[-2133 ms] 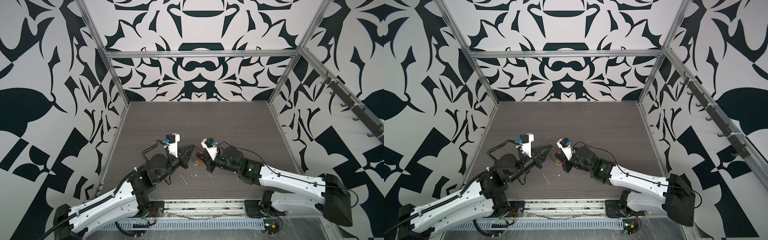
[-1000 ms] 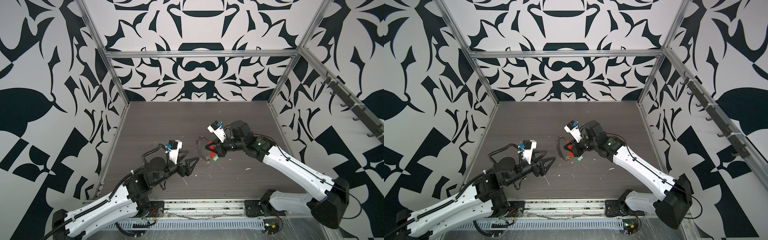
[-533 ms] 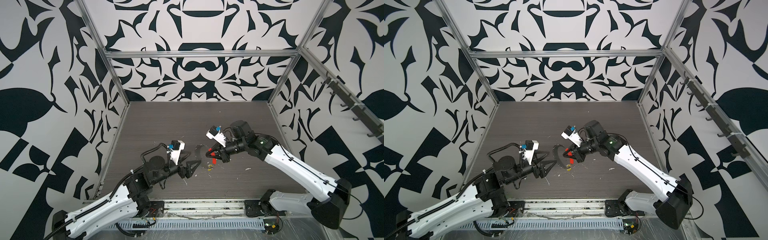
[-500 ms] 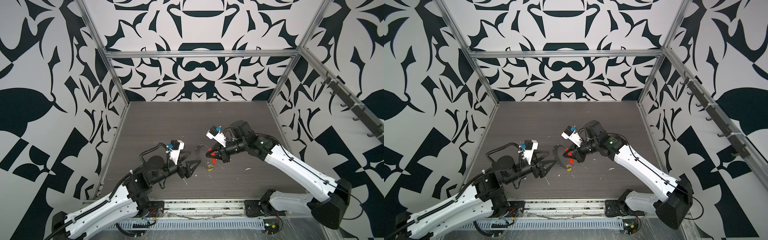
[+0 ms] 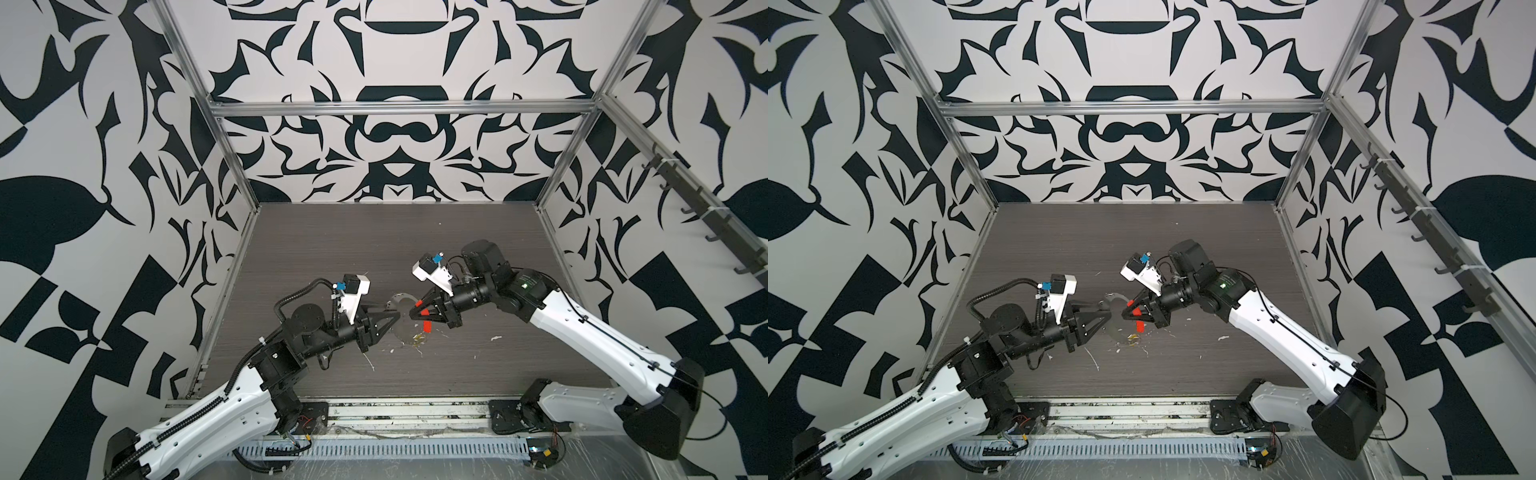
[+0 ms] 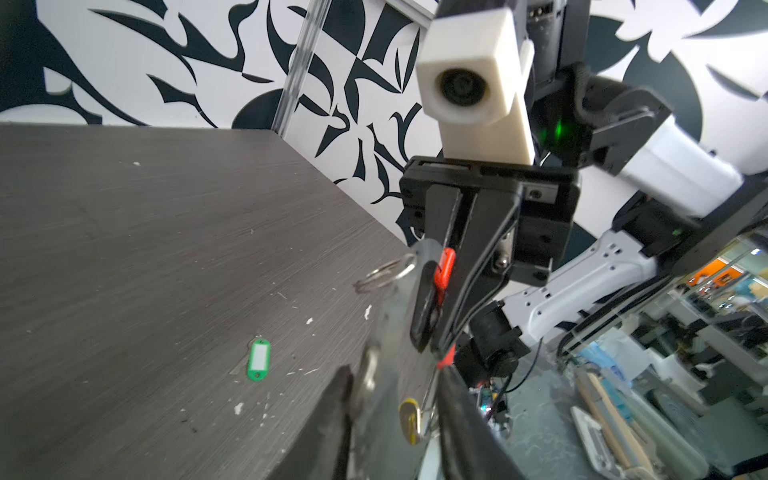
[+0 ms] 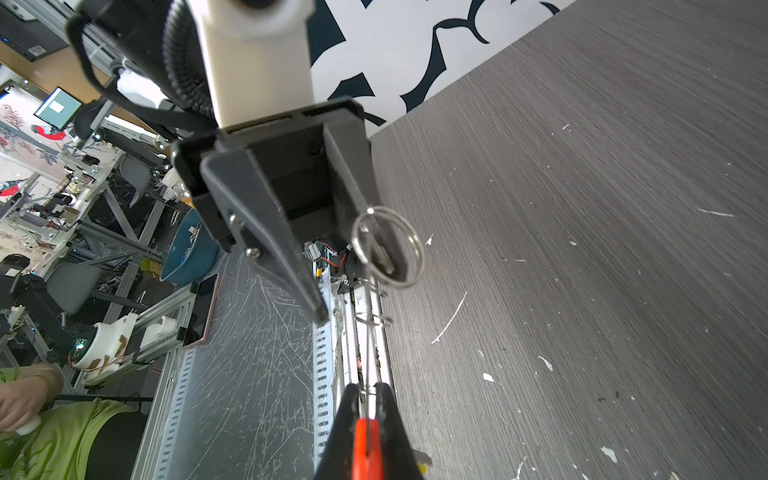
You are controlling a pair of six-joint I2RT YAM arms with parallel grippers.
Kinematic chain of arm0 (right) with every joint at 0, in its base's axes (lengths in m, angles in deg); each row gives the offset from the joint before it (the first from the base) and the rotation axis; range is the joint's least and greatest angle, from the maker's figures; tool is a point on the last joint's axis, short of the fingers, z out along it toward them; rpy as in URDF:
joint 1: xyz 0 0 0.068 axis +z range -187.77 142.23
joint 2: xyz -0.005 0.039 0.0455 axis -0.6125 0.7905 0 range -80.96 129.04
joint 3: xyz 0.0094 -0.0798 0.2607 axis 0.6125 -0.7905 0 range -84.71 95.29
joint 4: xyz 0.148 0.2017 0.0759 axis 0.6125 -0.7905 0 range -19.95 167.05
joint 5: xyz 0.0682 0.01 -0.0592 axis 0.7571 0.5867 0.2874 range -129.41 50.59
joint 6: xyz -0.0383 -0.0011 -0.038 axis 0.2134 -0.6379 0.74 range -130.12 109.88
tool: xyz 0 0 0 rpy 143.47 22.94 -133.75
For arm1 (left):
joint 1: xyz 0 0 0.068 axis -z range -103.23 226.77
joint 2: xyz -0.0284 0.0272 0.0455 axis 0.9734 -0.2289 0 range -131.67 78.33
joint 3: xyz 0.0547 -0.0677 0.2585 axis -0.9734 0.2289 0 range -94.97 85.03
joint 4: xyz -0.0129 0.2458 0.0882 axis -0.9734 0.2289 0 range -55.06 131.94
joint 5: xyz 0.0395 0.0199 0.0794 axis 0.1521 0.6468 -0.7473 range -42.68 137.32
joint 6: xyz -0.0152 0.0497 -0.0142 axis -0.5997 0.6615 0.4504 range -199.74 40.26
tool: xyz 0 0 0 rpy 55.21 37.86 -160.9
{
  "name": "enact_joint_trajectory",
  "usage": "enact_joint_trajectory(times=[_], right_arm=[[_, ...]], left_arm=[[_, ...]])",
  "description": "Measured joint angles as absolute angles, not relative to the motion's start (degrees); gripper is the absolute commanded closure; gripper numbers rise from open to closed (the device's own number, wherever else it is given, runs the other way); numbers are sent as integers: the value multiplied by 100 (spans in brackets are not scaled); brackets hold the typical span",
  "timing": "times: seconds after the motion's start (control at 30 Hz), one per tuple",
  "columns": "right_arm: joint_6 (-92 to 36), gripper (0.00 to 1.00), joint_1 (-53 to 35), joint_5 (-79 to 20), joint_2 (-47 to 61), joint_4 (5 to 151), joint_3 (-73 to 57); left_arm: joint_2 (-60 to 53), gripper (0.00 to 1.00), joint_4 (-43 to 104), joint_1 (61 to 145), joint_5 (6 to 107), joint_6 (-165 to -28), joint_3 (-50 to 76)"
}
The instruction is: Remove the keys from the keyring
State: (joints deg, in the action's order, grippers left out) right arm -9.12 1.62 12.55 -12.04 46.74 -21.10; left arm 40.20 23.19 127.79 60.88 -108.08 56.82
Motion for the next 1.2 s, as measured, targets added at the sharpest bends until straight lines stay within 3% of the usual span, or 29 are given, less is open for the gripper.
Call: enact_joint_trajectory(times=[0.17, 0.4, 0.47, 0.77, 1.0, 1.2], right_arm=[[-1111, 97, 110, 1268, -1204, 4936, -2250], [-1563, 57, 99, 818, -1409, 5524, -2588], [-1732, 53, 110, 591, -1656, 5671, -2746], [-2228, 46, 110, -264, -3153, 6661, -3852], [-2897, 46, 112, -2, -3037, 7732, -4702], [-3268, 52, 132, 173, -2747, 8337, -4776]], left_arm=[[3932, 100, 2182, 12746, 6093, -11007, 5682], [3880, 100, 2053, 12779, 5933, -11219, 5678], [3895, 100, 2070, 12777, 5800, -11260, 5678], [4258, 100, 2083, 12777, 5238, -11442, 5678], [4529, 100, 2035, 12777, 4969, -11542, 5678], [4571, 100, 1932, 12777, 4941, -11599, 5678]])
